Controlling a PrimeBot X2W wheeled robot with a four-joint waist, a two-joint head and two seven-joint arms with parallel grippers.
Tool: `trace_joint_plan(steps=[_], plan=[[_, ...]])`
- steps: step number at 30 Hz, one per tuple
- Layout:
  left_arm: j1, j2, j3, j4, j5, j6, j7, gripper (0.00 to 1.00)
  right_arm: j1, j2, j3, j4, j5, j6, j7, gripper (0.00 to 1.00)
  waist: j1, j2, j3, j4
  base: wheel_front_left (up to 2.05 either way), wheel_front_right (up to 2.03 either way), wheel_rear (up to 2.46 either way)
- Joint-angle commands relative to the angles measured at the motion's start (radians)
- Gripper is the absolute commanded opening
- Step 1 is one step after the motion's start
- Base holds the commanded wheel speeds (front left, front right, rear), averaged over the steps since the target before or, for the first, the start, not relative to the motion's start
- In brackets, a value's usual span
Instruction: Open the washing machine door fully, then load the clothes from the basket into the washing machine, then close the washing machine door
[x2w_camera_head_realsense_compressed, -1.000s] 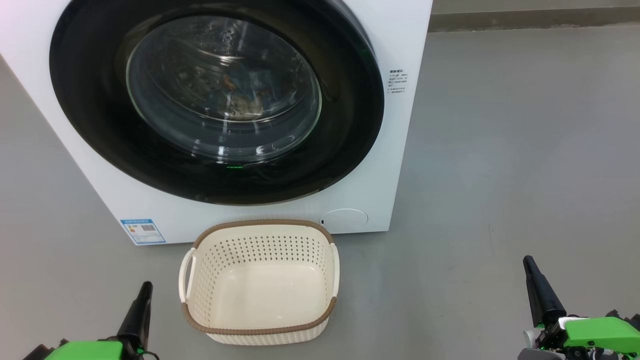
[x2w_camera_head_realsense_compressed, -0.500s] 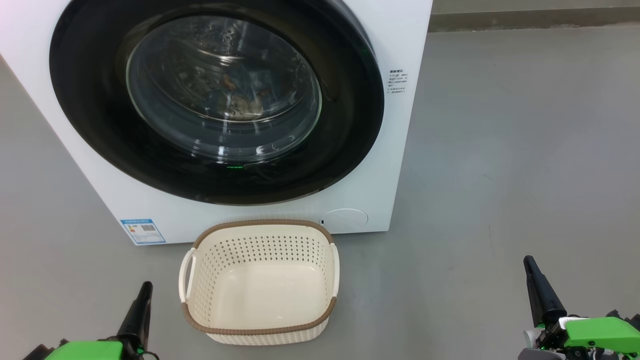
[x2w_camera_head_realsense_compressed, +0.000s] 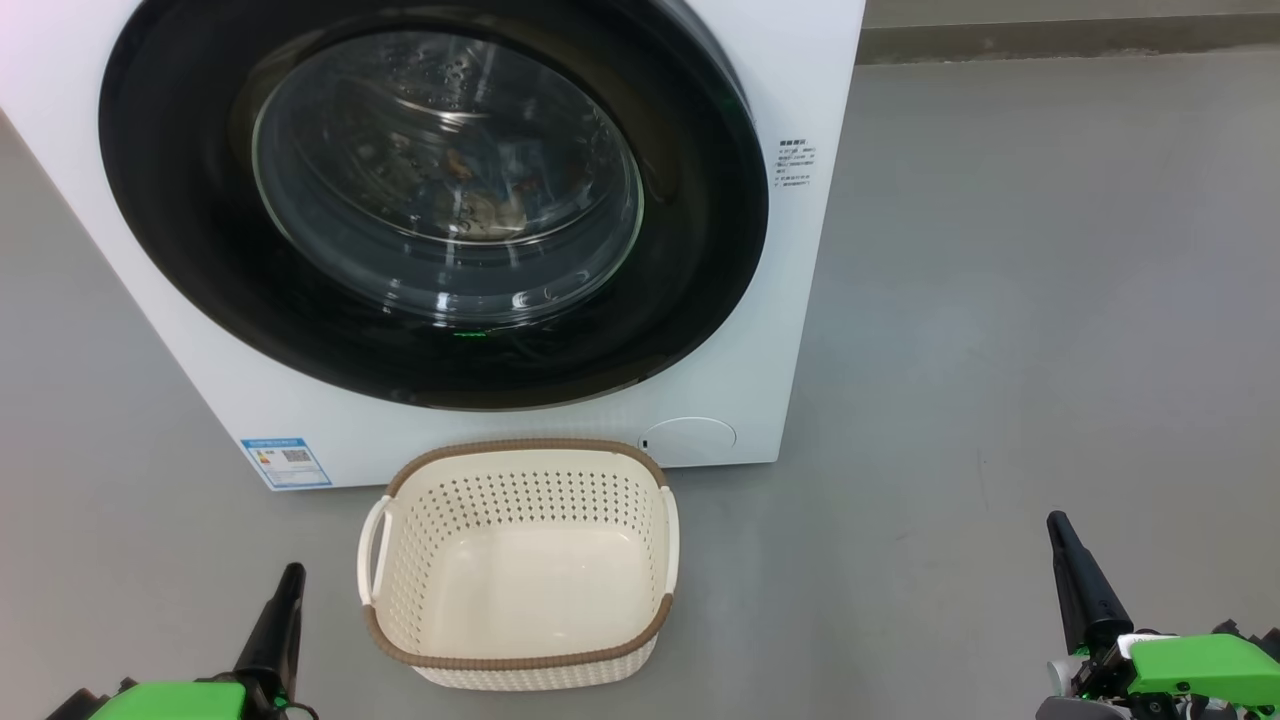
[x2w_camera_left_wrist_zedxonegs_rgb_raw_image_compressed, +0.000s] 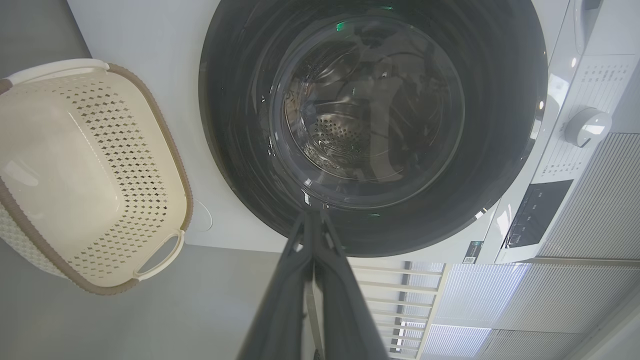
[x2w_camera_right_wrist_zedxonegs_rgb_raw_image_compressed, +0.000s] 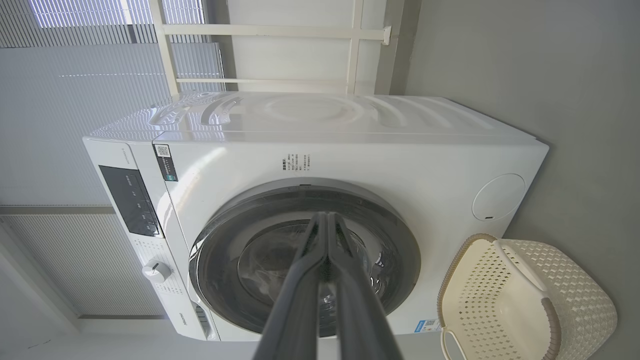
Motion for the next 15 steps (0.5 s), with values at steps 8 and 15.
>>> trace_joint_plan(steps=[8, 15], plan=[[-0.043, 0.019, 0.035, -0.02, -0.009, -0.01, 0.006, 0.0, -0.042, -0.002, 0.022, -0.024, -0.004, 0.002, 0.008, 0.0, 0.0, 0.0, 0.0, 0.0, 0.0, 0.0, 0.0], [-0.043, 0.019, 0.035, -0.02, -0.009, -0.01, 0.006, 0.0, -0.042, -0.002, 0.022, -0.024, -0.004, 0.002, 0.008, 0.0, 0.0, 0.0, 0.0, 0.0, 0.0, 0.0, 0.0]])
